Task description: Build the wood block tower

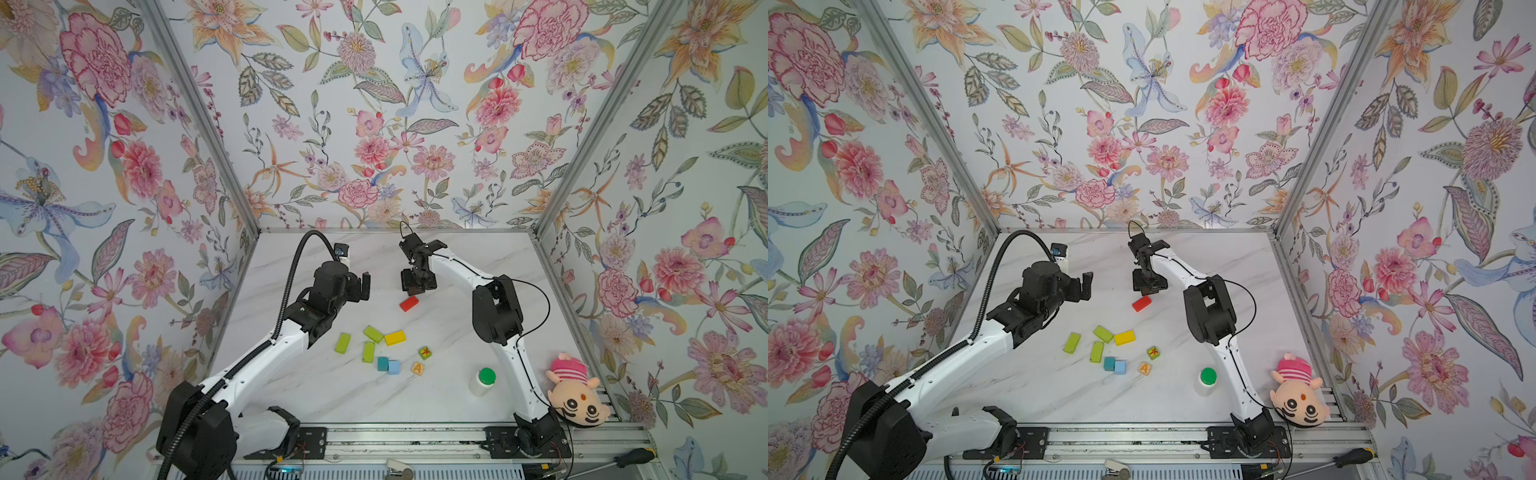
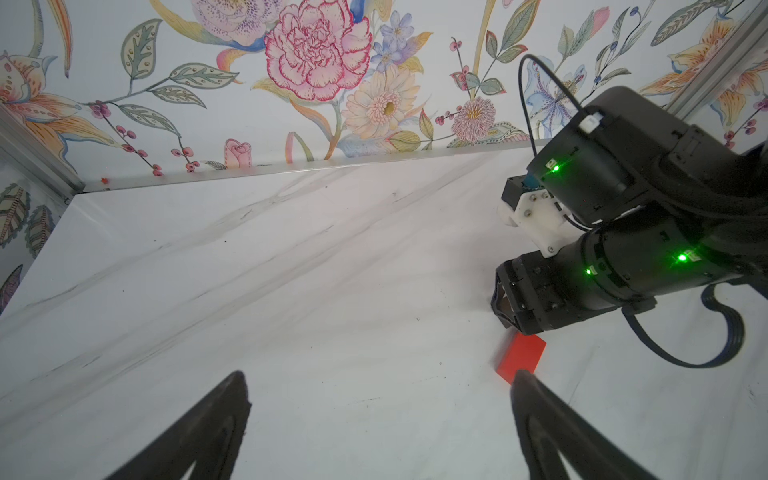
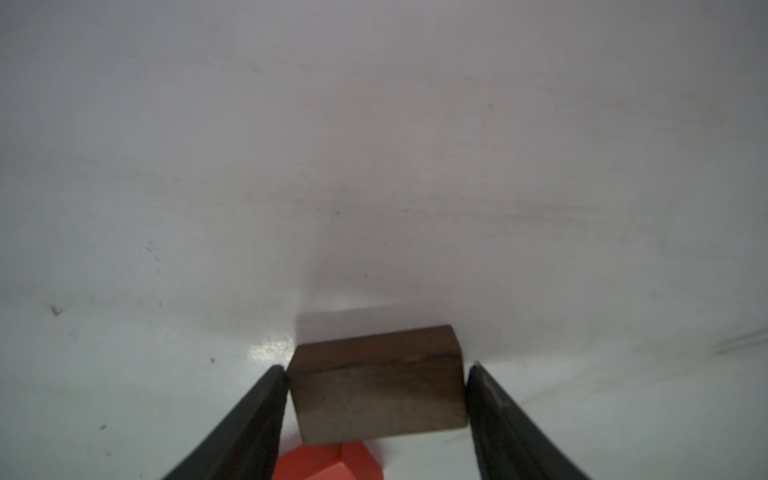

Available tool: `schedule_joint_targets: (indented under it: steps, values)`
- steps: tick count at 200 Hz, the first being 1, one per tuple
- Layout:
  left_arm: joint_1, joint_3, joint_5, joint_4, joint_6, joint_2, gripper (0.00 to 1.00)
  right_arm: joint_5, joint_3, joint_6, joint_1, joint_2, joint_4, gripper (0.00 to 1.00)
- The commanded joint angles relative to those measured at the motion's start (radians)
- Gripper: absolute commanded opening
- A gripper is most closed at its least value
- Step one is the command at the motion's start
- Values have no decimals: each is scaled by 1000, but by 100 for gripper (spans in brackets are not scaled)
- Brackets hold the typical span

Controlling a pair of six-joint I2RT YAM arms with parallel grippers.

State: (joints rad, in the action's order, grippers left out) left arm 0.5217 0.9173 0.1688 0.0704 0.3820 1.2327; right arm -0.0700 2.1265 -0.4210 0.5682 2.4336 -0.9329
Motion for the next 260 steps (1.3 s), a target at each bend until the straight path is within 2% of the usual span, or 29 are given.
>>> schedule_joint_targets:
  steps: [1,126,179,260]
  values:
    - [-13,-33,46,17,24,-62,99,9,6,23,4,18,-59,69]
    - [-10,-78,76,68,73,-207,99,-8,6,64,-6,15,-84,63]
    - [-12,-55,61,74,75,-196,99,1,26,64,-31,23,-83,57]
    - [-10,-31,61,77,61,-171,99,6,70,71,-61,48,-108,57]
